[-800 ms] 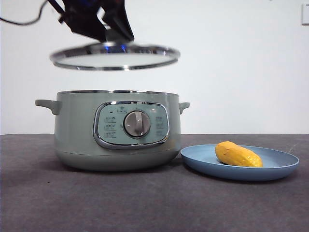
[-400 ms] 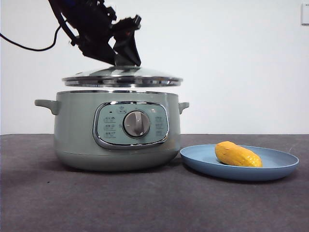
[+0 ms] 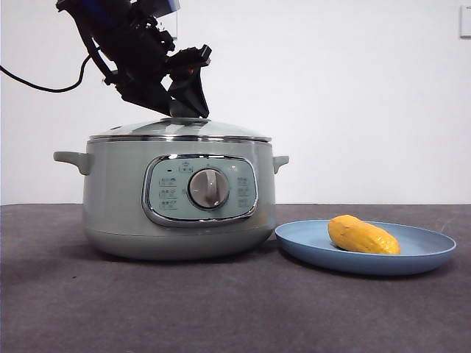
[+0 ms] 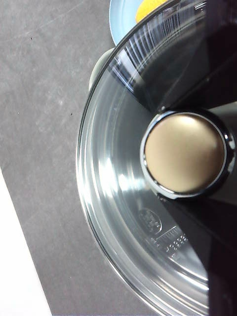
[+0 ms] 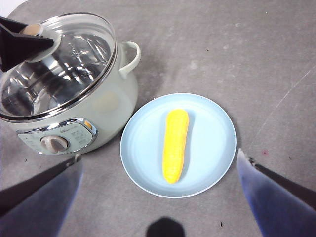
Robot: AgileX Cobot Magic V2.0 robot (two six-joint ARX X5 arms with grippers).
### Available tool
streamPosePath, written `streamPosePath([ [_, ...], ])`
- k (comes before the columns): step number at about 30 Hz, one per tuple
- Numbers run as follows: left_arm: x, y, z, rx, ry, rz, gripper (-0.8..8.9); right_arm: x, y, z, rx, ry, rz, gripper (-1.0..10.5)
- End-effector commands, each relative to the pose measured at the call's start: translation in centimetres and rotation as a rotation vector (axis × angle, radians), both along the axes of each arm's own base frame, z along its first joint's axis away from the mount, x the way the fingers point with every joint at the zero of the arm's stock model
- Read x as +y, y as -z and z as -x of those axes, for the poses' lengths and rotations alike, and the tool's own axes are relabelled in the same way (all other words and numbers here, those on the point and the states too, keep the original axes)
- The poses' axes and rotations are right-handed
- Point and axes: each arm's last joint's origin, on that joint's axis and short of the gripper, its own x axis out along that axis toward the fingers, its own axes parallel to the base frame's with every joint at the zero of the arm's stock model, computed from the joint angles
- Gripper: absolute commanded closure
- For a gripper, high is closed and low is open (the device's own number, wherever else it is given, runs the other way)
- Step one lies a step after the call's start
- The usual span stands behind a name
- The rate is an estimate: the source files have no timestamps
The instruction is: Take the corn out from the steamer,put the corn on the plate,close the lid
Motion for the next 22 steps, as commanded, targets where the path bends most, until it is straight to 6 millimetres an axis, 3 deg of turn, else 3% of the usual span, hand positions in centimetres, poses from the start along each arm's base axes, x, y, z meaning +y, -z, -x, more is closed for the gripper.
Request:
streamPosePath([
  [1,0.04,0.02,-0.28,-0.010,0.003,0.001,8.22,0.03,0.09,0.00,-0.003,-0.005,0.004,3.8],
  [22,0.18,0.88,0.28,0.095,0.028,-0.029,8.13,0.05,0.10,-0.06,-0.008,-0.013,0.020,3.8],
])
